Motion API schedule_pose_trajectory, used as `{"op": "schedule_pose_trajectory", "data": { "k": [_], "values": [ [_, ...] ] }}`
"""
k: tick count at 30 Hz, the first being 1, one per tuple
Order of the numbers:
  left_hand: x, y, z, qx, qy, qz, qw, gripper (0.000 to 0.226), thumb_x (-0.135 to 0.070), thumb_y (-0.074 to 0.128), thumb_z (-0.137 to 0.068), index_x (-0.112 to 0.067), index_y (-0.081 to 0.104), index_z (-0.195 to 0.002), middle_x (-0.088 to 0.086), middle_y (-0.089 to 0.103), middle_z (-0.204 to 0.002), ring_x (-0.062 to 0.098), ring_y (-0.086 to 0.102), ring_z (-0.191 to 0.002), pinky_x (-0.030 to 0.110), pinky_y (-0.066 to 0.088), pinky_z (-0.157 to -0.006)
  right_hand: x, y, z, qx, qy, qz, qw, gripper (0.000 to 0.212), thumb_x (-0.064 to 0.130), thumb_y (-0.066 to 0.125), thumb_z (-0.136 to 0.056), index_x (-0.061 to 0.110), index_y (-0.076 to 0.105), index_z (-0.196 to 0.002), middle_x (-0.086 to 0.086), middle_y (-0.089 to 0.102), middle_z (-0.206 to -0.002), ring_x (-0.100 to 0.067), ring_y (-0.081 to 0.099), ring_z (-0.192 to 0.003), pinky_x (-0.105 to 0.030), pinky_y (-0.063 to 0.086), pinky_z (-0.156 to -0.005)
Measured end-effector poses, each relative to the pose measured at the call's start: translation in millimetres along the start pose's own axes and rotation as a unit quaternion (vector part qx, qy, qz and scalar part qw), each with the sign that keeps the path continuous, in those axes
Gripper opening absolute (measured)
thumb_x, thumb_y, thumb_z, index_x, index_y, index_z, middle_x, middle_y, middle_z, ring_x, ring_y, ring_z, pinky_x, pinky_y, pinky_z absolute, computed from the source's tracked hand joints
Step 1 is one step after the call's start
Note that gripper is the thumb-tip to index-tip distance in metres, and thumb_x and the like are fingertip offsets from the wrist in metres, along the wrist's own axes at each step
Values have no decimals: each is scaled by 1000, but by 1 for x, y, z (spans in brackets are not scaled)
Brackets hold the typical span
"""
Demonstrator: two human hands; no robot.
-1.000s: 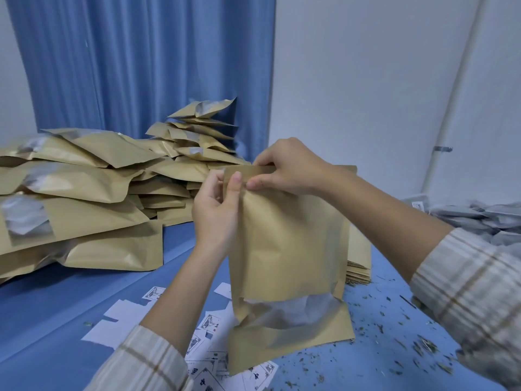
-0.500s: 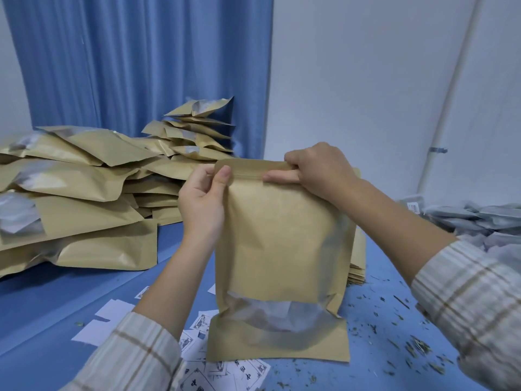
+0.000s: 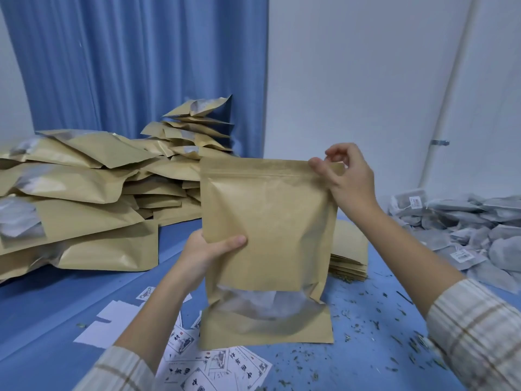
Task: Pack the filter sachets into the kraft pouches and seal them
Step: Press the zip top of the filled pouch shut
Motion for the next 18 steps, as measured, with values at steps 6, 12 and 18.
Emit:
{"op": "schedule_pose_trajectory", "data": {
  "k": [6,12,18],
  "values": [
    [29,-12,9,59,-22,10,998,94,-51,93,-23,-11,67,-104,5,73,-100,18,70,-91,24,53,-70,-64,9,78,318,194,-97,923,38,47,76,-68,30,67,-101,14,71,-100,-3,67,-93,-12,51,-68],
    [45,-12,26,12,-59,20,998,76,-39,87,-38,-12,64,-105,2,75,-92,17,71,-82,25,53,-62,-93,25,126,303,286,-178,891,43,35,69,-78,28,58,-118,5,72,-91,-5,66,-72,-16,46,-51],
    [7,-42,17,43,-97,127,986,36,-45,67,-73,-15,77,-90,8,73,-90,22,71,-76,29,57,-63,-75,48,115,171,319,-270,892,26,14,55,-92,11,60,-117,-7,70,-100,-24,60,-84,-38,46,-77]
  ]
}}
Point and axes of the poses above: each hand's wrist, its own z-axis away from the middle knuckle, its own y-axis out of the palm, x = y × z, the point moved 3 cm from there along -z, towards the middle knuckle
